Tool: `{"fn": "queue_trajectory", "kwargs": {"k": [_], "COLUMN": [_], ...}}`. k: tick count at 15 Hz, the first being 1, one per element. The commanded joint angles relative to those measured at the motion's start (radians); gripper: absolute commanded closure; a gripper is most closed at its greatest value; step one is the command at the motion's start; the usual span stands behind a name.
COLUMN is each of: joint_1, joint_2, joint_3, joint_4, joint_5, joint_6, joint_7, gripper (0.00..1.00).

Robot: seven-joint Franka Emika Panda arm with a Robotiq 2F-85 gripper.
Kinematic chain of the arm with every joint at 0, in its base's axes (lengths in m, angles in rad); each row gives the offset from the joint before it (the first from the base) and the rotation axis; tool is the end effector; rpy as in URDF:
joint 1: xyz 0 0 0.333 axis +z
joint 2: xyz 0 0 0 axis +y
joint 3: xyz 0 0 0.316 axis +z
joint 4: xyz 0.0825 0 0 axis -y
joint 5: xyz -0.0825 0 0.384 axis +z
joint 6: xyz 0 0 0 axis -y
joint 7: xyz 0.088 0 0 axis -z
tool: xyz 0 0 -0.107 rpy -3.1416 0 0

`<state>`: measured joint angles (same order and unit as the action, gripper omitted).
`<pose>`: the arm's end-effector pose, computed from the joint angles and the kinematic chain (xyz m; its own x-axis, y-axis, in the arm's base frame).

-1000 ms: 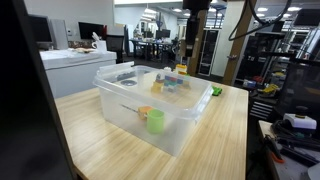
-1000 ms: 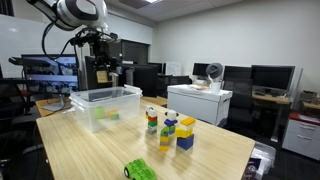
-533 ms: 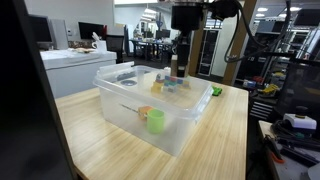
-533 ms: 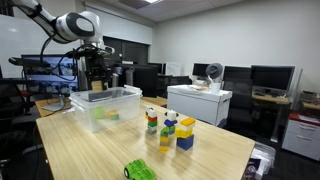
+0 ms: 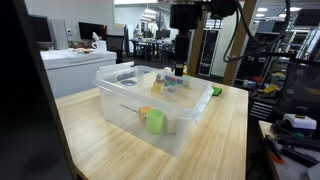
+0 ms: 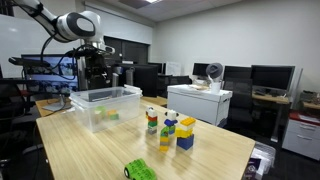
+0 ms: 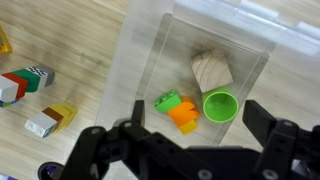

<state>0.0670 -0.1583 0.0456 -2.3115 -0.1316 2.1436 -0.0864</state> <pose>0.4824 0.0492 0.4082 0.9638 0.2656 -0.0242 0.2666 -0.9569 0.1150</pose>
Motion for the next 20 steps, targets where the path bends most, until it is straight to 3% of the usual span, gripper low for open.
{"fn": "queue_trajectory", "kwargs": {"k": [1,12,16,20], "joint_1": [-0.032,-0.243,-0.286,-0.311], "joint_2": [-0.033,0.011,0.106,0.257], "joint_3": [-0.035,-0.205,-0.246,-0.293], "joint_4": [0.033,0.144,0.217,0.368], "joint_5": [0.09,0.04,0.002,-0.062], "joint_6": [-0.062,-0.181,-0.156,-0.148], "joint_7": [0.053,0.275,0.303,0.307], "gripper": [0.0,0.0,0.0,0.0]}}
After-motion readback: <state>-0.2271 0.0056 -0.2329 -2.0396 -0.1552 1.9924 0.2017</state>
